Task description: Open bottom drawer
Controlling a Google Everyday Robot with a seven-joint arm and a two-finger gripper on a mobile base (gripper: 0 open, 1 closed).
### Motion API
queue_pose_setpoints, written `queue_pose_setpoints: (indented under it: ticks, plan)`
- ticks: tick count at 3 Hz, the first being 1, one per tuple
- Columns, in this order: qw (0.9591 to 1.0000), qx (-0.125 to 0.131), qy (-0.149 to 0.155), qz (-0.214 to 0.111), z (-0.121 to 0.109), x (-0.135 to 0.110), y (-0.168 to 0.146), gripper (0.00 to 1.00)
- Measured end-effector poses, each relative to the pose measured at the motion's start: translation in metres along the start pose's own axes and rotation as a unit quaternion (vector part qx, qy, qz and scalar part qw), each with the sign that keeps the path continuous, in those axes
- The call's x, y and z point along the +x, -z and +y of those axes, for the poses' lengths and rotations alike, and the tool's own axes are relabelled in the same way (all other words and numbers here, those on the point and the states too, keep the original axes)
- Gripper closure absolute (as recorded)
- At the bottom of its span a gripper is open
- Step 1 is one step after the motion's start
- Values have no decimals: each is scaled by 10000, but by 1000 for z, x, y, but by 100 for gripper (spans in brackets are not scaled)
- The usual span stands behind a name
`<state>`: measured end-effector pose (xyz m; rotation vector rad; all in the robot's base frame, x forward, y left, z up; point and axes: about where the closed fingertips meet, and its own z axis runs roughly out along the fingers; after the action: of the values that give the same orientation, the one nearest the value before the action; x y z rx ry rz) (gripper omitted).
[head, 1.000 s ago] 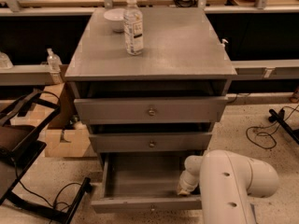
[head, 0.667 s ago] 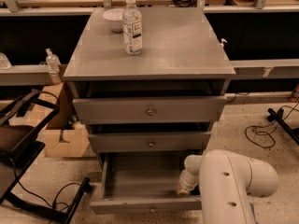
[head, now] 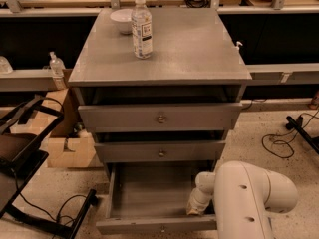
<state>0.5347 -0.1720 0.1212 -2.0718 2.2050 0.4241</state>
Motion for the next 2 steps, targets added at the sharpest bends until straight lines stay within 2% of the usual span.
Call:
queue_pose_setpoints:
  ticks: [1,2]
  plan:
    - [9999,-81,-43,-42,17,-1,-7,100]
    - [9999,-81,-43,-42,9,-2,-6,99]
